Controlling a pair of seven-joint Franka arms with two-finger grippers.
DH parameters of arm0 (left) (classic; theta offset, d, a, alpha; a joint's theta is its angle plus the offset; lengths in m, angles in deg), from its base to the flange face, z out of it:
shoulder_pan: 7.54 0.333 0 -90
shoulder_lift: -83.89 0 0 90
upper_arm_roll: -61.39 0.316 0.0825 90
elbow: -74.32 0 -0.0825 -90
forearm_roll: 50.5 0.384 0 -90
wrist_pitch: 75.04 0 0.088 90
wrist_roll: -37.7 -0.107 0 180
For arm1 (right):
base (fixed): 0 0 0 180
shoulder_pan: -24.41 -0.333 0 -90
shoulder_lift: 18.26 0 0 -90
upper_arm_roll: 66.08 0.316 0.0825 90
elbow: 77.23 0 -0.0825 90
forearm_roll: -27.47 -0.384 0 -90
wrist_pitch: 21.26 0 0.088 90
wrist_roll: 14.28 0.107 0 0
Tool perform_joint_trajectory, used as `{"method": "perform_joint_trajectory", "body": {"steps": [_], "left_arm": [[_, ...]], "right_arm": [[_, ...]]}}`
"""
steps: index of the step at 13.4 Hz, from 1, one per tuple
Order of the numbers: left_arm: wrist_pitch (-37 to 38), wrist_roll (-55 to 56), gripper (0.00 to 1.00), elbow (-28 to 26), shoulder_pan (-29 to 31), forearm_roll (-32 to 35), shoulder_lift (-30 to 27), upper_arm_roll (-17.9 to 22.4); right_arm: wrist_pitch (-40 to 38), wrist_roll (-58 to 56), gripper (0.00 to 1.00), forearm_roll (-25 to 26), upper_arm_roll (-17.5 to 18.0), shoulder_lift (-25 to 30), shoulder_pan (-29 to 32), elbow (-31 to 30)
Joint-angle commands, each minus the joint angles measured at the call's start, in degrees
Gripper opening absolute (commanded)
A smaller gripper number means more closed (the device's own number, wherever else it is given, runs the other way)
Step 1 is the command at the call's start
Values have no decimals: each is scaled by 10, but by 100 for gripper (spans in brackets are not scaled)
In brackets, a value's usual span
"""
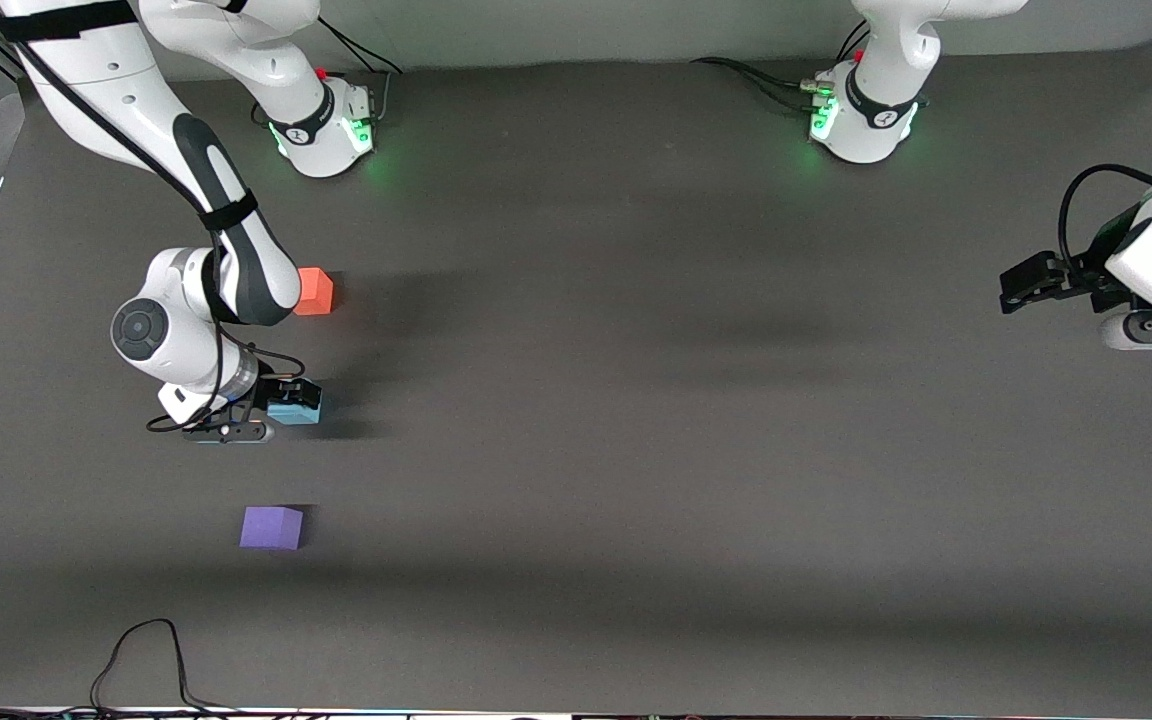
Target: Place blue block between orange and purple blocks
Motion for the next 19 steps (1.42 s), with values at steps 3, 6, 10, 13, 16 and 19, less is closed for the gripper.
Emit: {"method": "perform_joint_trajectory", "body": {"steps": [3,6,10,13,16,19], "left_arm": [[5,4,100,-2,-6,0,-5,3],[5,4,100,-2,-6,0,-5,2],[5,5,100,-2,-6,0,-5,2],[12,7,100,2,-5,-5,-4,3],[15,28,100,2,-8,2,-4,2],[21,27,100,3,-10,2,-3,1]], "right_arm": [[-175,-12,100,-14,-21,111,-4,69],[-298,-16,100,-14,-37,173,-5,136],[-419,-11,100,-4,-40,269,-5,187],[-442,0,100,52,-32,317,-9,189],[-445,5,100,58,-31,303,-11,194],[-438,5,100,58,-32,277,-11,192]]}}
